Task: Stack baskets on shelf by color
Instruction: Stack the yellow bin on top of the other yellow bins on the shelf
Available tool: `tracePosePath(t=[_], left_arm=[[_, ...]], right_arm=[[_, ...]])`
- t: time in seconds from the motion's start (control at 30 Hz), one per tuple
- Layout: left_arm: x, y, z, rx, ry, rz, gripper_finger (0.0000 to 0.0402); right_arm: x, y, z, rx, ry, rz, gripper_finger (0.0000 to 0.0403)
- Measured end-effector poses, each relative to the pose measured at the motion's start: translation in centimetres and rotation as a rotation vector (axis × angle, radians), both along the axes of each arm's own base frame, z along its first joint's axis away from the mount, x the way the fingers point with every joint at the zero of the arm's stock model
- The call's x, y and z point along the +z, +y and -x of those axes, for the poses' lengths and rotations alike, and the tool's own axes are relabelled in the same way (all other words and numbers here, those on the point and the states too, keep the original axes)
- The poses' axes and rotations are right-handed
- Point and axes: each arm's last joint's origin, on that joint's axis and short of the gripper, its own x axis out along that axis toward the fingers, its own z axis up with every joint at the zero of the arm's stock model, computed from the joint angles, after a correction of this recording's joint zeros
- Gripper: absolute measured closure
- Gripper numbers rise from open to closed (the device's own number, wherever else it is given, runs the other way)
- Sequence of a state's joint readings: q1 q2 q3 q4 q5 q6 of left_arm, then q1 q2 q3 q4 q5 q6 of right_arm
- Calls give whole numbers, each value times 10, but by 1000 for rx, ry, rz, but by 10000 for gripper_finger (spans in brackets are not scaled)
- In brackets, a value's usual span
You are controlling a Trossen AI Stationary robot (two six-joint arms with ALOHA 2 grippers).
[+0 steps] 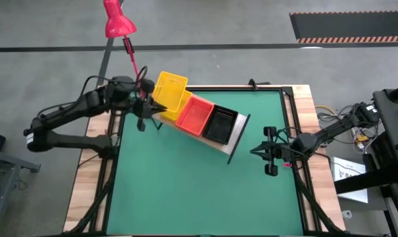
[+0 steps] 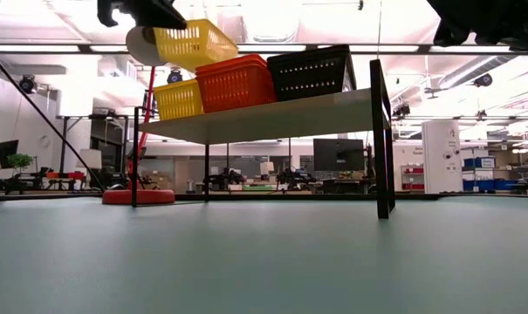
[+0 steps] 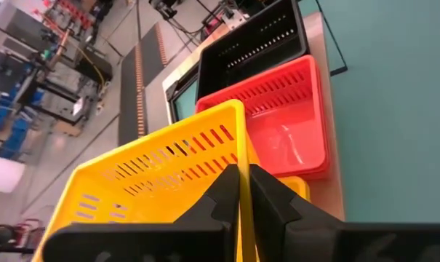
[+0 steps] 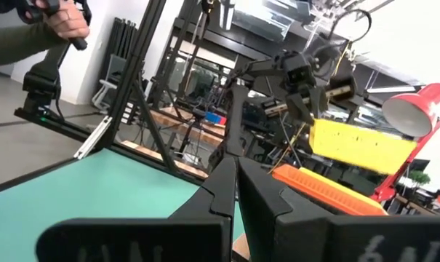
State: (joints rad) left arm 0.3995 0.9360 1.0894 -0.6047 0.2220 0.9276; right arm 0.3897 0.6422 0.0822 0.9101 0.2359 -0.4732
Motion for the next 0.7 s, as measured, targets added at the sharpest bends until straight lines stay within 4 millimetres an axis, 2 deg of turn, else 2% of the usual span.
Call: tracePosePath(t=[0.37, 0.7], left_arm=[[-13, 29, -1, -26, 27, 89, 399], [-22, 38, -8, -55, 60, 149, 399]], right_arm=[[-2, 0, 0, 9, 22, -31, 394], [-5, 0, -1, 19, 58, -66, 394]])
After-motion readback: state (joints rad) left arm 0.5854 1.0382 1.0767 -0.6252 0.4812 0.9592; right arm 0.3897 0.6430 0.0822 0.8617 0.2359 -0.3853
